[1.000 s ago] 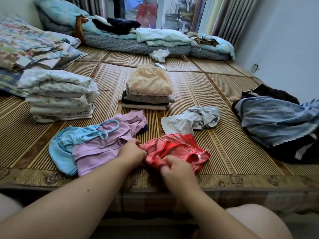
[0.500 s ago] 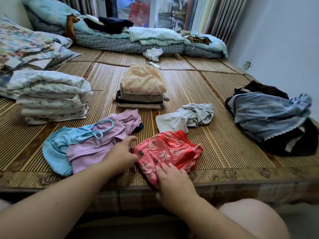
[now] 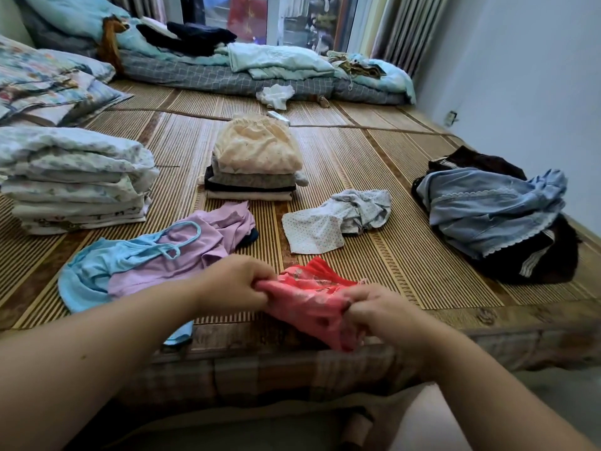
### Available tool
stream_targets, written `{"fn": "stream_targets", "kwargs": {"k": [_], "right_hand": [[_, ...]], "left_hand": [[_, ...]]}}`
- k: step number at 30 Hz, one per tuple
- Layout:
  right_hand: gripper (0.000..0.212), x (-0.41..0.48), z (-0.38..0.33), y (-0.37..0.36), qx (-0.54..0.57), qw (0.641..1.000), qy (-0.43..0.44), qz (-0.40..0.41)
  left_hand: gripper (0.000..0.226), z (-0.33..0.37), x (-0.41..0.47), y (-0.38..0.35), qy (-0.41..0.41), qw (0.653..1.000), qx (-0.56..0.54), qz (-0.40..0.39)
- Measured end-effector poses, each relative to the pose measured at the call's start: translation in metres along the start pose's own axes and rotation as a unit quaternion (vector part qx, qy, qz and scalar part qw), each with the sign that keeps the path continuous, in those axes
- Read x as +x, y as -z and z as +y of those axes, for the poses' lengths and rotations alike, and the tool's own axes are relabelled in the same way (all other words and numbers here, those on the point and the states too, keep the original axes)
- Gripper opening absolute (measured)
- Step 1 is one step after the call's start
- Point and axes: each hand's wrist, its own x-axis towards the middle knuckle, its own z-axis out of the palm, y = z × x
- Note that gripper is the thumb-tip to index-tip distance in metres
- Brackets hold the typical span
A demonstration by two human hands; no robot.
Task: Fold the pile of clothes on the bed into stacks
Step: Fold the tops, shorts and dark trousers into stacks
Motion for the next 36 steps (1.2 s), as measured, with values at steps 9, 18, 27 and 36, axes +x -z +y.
{"fn": "stream_targets", "kwargs": {"k": [9,18,27,36], "right_hand": [[0.07,0.043,0.03,0.026,-0.088,0.924,-0.184,0.324],[0.093,0.054,0.024,0.003,-0.013,0.955,-0.234,0.183],[0.01,0.058,0.033,0.003,0.121,0.951,-0.139,0.247],[0.052,0.066,-0.009,0.017,0.347,0.916,-0.05,0.192]], "left_hand": [[0.07,0.014,0.079,-0.017,0.224,0.97,-0.06,0.073],[0.035,0.016,0.1,-0.039,0.309,0.951,-0.008,0.0],[0.029,0.012,0.092,-0.038,0.278,0.851,-0.444,-0.037],[0.04,-0.002,0.067,-0.003,0.181,0.823,-0.535,0.051]]}}
